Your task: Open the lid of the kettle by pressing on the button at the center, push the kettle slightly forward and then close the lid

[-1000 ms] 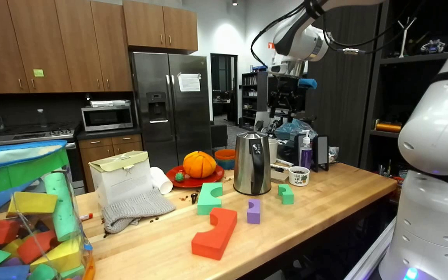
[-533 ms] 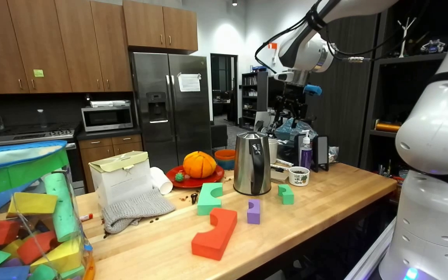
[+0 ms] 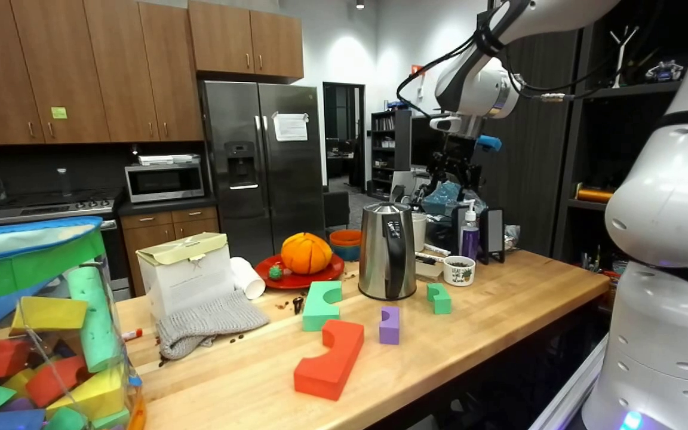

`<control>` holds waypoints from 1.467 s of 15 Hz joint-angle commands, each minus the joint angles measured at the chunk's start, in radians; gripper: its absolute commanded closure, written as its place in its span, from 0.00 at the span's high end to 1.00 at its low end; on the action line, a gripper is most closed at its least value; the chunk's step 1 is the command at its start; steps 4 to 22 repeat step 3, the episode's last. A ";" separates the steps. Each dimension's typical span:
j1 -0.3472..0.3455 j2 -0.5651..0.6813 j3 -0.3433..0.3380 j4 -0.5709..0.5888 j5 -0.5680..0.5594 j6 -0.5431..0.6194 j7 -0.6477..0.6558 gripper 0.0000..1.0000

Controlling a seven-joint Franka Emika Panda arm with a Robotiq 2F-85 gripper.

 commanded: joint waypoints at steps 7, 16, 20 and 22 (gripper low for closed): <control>-0.012 0.001 0.017 0.000 0.002 -0.002 0.001 1.00; -0.012 0.001 0.017 0.000 0.002 -0.002 0.001 1.00; -0.012 0.001 0.017 0.000 0.002 -0.002 0.001 1.00; -0.012 0.001 0.017 0.000 0.002 -0.002 0.001 1.00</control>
